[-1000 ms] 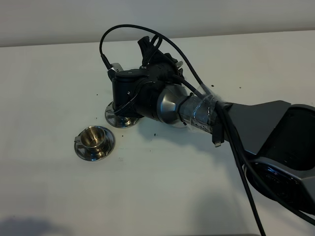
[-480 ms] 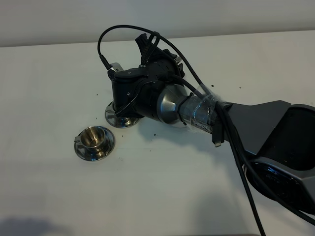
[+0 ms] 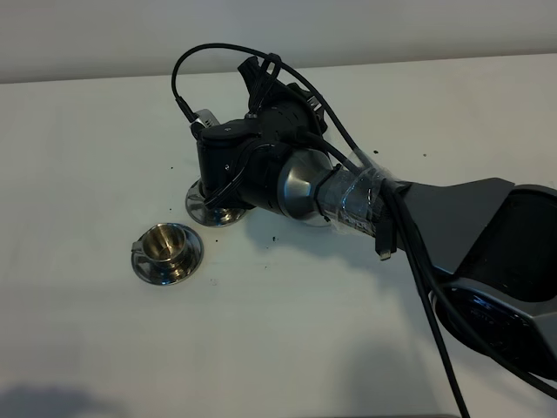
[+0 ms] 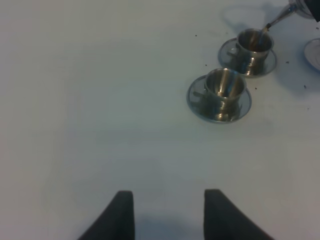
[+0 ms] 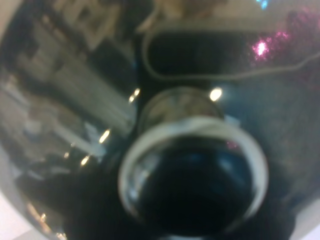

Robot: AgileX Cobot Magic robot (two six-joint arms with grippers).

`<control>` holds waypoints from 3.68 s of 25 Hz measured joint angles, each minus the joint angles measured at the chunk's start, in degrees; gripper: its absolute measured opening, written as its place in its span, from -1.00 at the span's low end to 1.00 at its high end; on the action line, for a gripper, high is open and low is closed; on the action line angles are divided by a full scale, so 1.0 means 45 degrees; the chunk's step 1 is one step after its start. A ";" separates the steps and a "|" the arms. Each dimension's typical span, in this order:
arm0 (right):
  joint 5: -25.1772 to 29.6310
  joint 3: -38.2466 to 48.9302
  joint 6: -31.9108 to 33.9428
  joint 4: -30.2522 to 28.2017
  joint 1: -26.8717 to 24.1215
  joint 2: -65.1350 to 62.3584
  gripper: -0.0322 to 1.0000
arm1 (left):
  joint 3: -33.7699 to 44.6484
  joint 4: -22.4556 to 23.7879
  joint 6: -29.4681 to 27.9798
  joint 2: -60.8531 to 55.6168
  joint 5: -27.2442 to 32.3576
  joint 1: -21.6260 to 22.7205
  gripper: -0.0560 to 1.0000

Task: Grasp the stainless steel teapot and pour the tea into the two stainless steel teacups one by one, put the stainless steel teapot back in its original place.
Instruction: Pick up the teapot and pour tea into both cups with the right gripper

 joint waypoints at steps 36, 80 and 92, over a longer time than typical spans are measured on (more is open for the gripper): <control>0.1169 -0.2162 0.3146 0.6303 0.0000 -0.0199 -0.59 | 0.0000 0.0000 0.0012 0.0000 0.0000 0.0000 -0.20; -0.1889 0.2721 0.5888 1.3261 -0.1171 -0.2491 -0.59 | 0.0000 0.0000 -0.0001 0.0000 0.0004 0.0000 -0.20; -0.0797 0.2747 0.4991 1.1742 -0.0432 -0.3628 -0.59 | 0.0000 0.0000 -0.0001 0.0000 0.0004 0.0000 -0.20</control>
